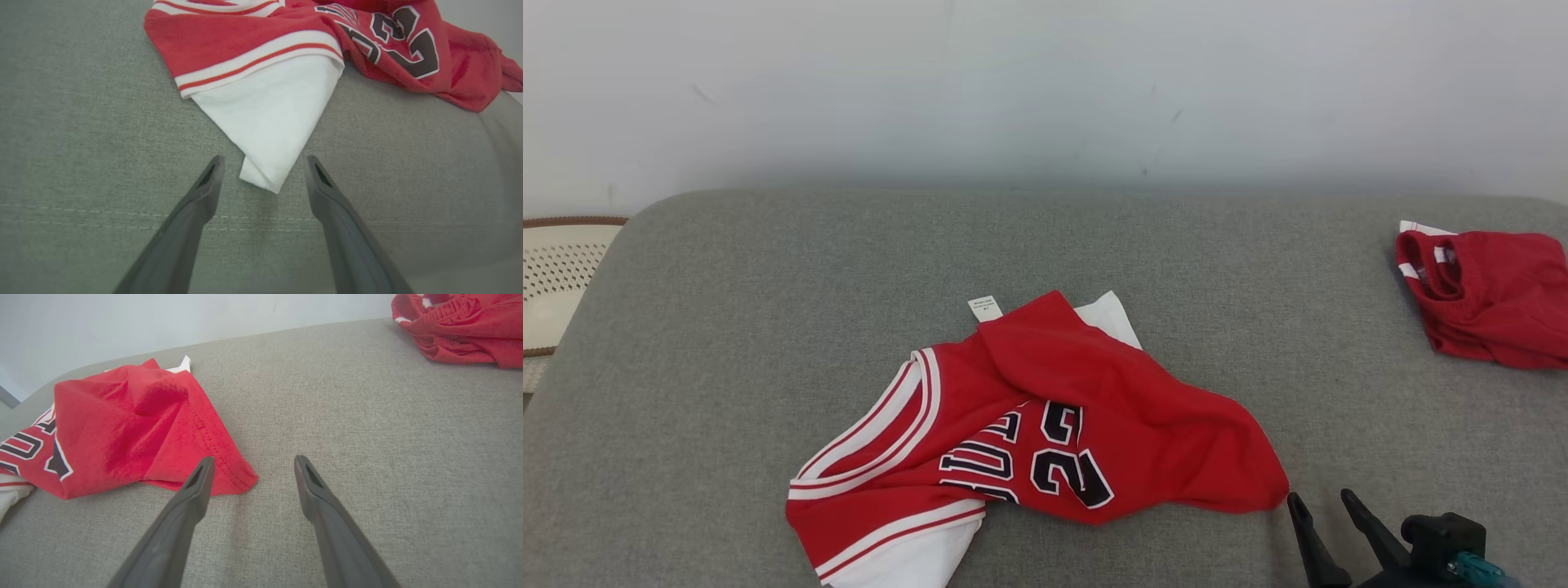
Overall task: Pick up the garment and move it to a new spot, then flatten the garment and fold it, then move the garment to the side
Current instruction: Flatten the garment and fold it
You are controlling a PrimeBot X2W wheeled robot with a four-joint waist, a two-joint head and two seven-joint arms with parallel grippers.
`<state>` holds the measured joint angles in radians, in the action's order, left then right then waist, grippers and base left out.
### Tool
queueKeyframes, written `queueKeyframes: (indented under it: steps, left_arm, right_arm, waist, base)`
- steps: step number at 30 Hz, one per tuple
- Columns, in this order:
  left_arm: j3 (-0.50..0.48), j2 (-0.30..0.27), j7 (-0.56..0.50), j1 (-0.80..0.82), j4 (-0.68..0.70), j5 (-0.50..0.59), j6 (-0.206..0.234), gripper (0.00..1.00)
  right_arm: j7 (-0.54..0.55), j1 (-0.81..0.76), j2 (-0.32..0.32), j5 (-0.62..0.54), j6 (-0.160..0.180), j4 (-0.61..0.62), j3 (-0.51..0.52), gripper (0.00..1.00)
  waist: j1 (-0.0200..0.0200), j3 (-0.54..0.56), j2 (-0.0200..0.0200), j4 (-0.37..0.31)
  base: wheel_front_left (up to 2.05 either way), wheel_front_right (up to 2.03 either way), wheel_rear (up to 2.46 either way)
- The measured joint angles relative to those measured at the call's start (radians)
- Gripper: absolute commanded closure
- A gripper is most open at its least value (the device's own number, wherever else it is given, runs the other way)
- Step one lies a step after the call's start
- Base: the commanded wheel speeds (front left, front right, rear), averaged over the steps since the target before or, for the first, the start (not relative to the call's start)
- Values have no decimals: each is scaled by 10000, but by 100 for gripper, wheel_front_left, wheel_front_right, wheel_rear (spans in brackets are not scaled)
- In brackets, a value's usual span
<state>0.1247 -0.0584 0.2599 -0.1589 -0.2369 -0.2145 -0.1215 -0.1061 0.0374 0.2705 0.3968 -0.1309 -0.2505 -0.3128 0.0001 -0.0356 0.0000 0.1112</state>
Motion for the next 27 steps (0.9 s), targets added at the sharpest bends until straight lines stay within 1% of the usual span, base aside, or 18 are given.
queueKeyframes:
  steps: [9, 20, 21, 22, 23, 24, 25, 26, 27]
  left_arm:
    - [552, -12, 4, 575, -811, -272, -59, 0]
    - [644, 25, 6, 1347, -1764, -433, -75, 0]
    - [708, 35, 4, 1408, -1845, -489, -77, 3]
    - [775, 42, 6, 1467, -1918, -527, -77, 52]
    - [832, 48, 4, 1525, -1994, -558, -79, 62]
    - [878, 52, 6, 1590, -2042, -614, -79, 84]
    - [926, 54, 4, 1652, -2088, -686, -79, 84]
    - [1011, 54, 4, 1703, -2115, -717, -79, 100]
    - [1076, 56, 4, 1755, -2130, -775, -79, 100]
  right_arm:
    - [-194, 636, 25, 81, 0, -922, -545, 0]
    - [-466, 1732, -29, 113, 0, -2489, -1507, 0]
    - [-523, 1848, -36, 84, 0, -2663, -1580, 0]
    - [-527, 1971, -56, 82, 0, -2846, -1678, 0]
    - [-527, 2078, -81, 84, 0, -3047, -1755, 14]
    - [-531, 2184, -84, 40, 0, -3267, -1835, 24]
    - [-579, 2269, -86, 19, 0, -3444, -1887, 24]
    - [-663, 2355, -134, 81, 0, -3595, -1881, 82]
    - [-738, 2433, -176, 88, 0, -3730, -1902, 100]
  waist:
    - [0, -88, 0, -33]
    - [0, -237, 0, -100]
    - [0, -247, 0, -86]
    - [0, -254, 0, -73]
    - [0, -258, 0, -61]
    - [0, -259, 0, -45]
    - [0, -260, 0, -25]
    - [0, -261, 0, -6]
    - [0, -260, 0, 14]
  base:
    - [0, 0, 0]
    - [0, 0, 0]
    - [0, 0, 0]
    - [0, 0, 0]
    - [0, 0, 0]
    - [0, 0, 0]
    - [0, 0, 0]
    - [0, 0, 0]
    - [0, 0, 0]
